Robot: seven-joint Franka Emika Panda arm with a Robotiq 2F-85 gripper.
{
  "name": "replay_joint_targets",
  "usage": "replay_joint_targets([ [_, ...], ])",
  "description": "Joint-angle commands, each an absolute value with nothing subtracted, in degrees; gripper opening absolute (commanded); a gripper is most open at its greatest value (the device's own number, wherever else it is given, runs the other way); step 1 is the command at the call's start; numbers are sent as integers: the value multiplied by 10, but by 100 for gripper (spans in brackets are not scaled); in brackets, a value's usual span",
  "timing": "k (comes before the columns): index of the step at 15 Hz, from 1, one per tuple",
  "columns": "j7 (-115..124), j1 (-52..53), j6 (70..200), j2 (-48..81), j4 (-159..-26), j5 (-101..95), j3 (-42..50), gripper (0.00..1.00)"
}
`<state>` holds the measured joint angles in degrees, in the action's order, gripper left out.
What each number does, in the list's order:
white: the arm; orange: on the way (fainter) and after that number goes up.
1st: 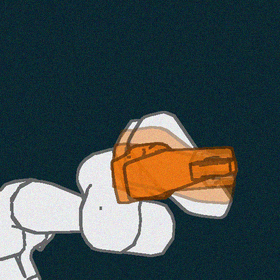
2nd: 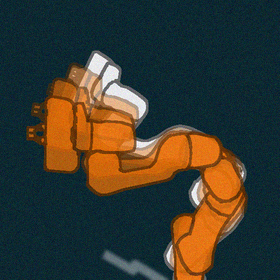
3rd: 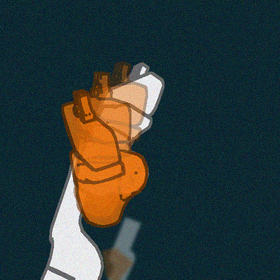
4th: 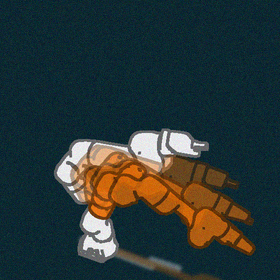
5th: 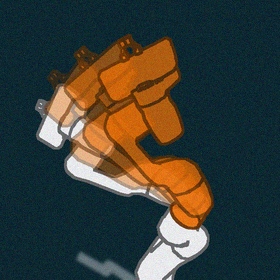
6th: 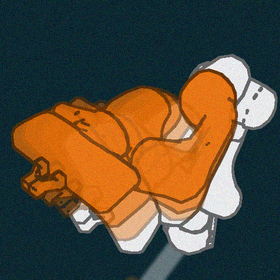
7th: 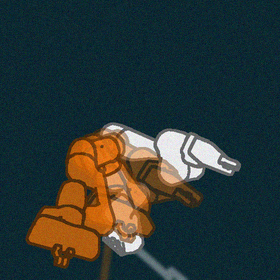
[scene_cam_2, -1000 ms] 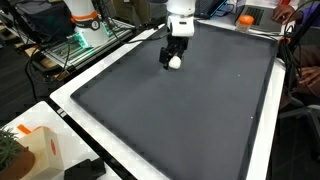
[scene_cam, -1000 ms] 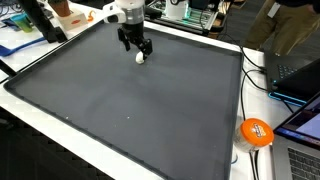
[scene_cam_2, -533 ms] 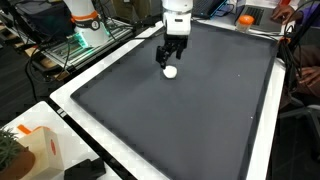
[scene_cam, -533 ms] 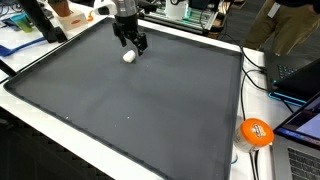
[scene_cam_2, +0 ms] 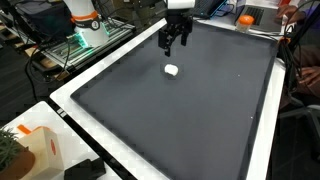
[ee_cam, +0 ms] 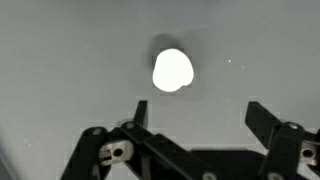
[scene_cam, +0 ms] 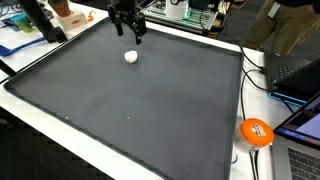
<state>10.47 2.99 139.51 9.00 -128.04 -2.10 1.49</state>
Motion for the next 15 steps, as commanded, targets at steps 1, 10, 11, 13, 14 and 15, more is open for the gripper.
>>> replay_joint_targets([
  [1,84,19,1359,38,-1278,19,6,100],
  [10,133,23,1332,81,-1214,-14,12,100],
  [11,147,23,1312,90,-1195,-27,15,100],
  [13,186,28,1236,120,-1137,-59,20,100],
  [14,208,32,1199,138,-1108,-79,22,100],
  [15,222,35,1157,158,-1077,-91,23,100],
])
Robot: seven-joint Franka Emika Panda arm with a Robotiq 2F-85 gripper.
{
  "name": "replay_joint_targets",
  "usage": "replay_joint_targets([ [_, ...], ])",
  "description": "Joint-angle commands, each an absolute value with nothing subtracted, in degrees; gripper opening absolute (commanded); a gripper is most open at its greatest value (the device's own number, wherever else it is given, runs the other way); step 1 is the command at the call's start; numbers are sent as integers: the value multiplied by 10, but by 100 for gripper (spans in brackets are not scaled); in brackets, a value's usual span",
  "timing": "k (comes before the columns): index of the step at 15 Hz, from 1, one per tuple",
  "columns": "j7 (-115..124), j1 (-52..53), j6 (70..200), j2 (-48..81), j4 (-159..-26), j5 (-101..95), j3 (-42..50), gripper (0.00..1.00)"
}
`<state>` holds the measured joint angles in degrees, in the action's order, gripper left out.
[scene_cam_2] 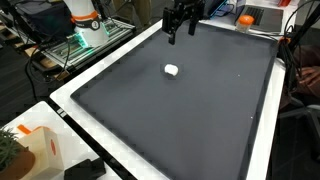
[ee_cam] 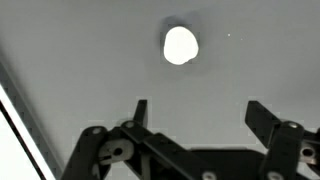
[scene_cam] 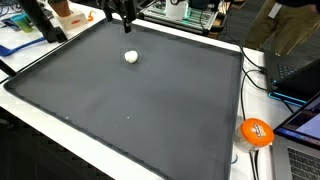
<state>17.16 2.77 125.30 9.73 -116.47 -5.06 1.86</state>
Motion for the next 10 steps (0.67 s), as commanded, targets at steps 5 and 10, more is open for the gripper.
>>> replay_joint_targets([
  [5,223,36,972,268,-917,-58,18,100],
  [10,190,31,972,300,-888,-32,21,100],
])
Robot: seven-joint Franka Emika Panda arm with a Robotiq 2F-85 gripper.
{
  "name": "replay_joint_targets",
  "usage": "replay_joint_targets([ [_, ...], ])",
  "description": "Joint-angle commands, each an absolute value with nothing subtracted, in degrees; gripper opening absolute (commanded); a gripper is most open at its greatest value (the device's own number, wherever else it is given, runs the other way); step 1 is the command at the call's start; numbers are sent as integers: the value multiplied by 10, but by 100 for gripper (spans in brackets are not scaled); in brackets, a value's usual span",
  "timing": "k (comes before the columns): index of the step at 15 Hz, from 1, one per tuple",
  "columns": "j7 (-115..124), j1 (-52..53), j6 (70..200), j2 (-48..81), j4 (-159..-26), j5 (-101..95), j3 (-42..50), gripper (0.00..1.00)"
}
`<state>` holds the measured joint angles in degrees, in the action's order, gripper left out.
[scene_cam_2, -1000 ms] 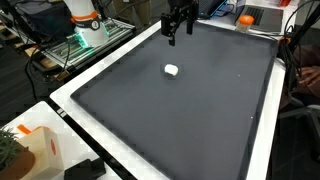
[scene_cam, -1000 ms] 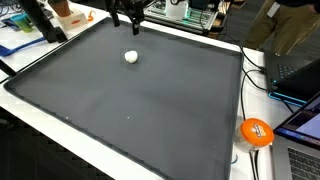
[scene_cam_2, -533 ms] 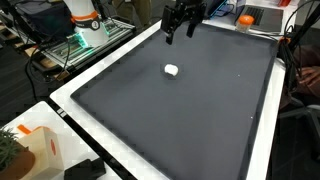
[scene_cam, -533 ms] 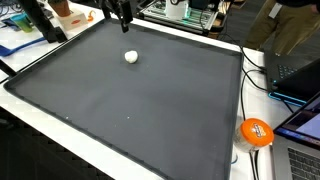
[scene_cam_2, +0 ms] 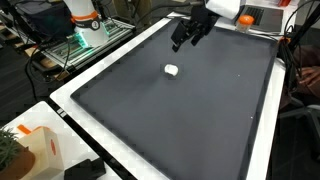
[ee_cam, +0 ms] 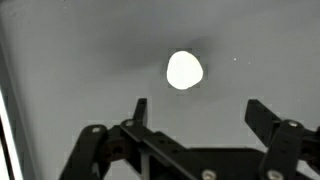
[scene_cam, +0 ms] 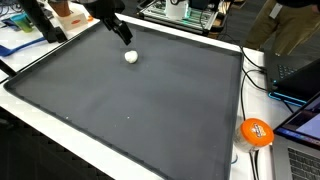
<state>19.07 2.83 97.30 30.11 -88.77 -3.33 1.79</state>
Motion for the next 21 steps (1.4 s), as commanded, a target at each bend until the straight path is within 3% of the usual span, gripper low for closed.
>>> replay_joint_targets([
  [1,183,27,967,317,-870,-26,22,100],
  [4,174,21,962,341,-844,-21,23,100],
  [11,146,1,735,480,-655,-9,27,100],
  [21,69,-62,571,612,-469,96,2,100],
])
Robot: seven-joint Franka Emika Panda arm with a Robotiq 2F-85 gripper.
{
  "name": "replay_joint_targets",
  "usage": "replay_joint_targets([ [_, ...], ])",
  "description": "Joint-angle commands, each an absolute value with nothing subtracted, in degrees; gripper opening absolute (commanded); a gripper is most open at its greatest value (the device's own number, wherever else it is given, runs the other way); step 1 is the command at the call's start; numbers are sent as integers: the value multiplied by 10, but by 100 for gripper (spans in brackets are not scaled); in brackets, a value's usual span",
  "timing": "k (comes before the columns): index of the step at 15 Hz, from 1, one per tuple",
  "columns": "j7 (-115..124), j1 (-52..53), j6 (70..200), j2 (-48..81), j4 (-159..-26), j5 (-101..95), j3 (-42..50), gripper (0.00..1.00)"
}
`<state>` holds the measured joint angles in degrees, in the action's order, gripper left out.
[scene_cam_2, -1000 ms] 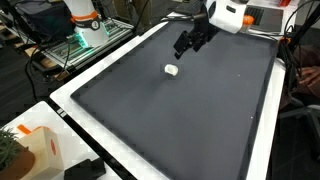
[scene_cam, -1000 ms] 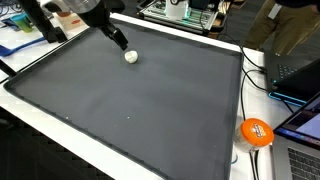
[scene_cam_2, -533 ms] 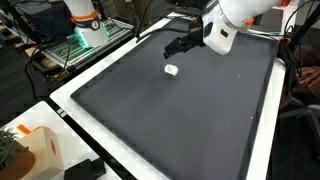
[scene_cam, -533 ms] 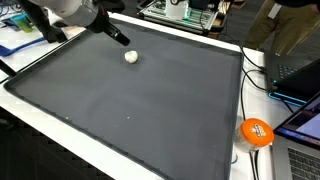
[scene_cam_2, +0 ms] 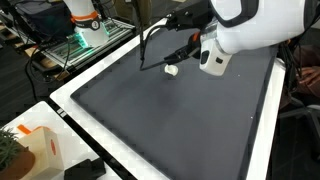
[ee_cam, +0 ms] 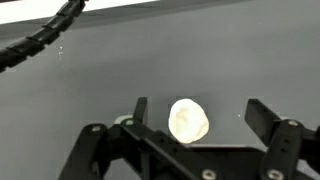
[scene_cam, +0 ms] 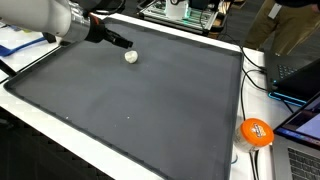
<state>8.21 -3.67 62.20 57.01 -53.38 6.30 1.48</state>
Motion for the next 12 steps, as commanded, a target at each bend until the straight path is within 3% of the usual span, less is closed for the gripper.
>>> replay_joint_targets([
  [1,70,-66,559,620,-458,104,1,100],
  [12,25,-56,667,590,-507,93,9,100],
])
